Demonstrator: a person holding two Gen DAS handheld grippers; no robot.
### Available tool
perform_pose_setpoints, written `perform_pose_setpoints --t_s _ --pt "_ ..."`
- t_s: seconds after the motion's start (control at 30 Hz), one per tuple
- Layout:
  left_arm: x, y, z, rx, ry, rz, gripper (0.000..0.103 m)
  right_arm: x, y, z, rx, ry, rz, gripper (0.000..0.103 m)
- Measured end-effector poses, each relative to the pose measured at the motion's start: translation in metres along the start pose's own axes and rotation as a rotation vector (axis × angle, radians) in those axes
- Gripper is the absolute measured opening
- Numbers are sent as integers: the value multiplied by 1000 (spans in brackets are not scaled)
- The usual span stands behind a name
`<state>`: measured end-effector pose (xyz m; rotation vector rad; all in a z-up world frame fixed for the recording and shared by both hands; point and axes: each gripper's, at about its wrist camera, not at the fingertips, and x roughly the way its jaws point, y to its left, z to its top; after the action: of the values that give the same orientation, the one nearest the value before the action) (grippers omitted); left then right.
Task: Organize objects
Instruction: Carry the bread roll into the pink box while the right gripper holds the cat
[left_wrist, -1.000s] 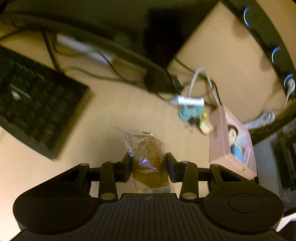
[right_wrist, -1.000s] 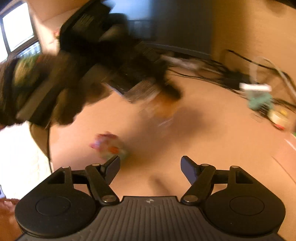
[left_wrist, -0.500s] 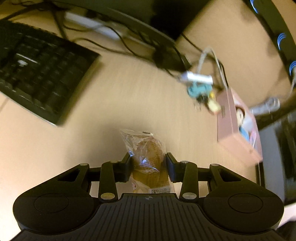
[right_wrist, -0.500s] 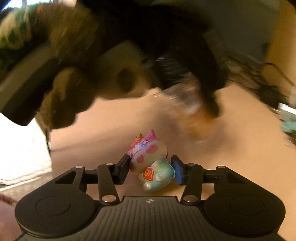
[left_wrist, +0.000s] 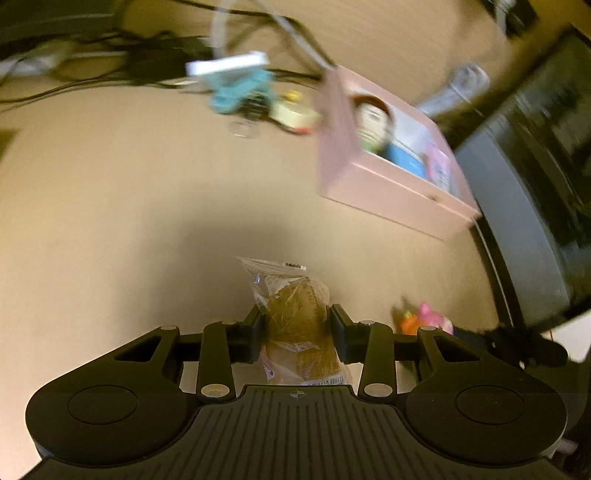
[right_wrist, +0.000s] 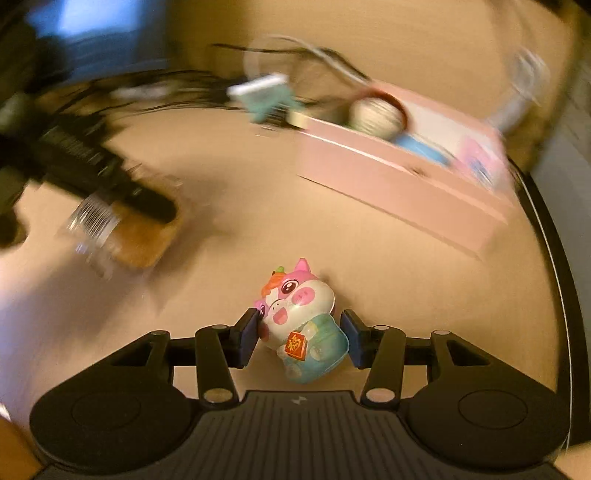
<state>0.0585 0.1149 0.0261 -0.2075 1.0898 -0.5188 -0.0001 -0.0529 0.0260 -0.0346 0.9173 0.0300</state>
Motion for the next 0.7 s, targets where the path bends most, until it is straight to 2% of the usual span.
perform_pose_setpoints --t_s 0.17,0.33,0.5,0.6,0.7 --pt "12 -18 -11 62 9 16 41 -9 -10 -13 83 -3 -14 49" --pt "10 -19 -14 66 18 8 40 -21 0 -25 26 -12 -9 49" --pt "4 -25 -14 72 12 -19 39 -36 2 -20 22 -31 -2 48" --pt "-6 -33 2 59 -28 -66 39 -57 -14 -14 52 -80 -12 48" --pt "-13 -51 33 71 -82 -123 39 -78 -33 -12 87 -131 -38 48"
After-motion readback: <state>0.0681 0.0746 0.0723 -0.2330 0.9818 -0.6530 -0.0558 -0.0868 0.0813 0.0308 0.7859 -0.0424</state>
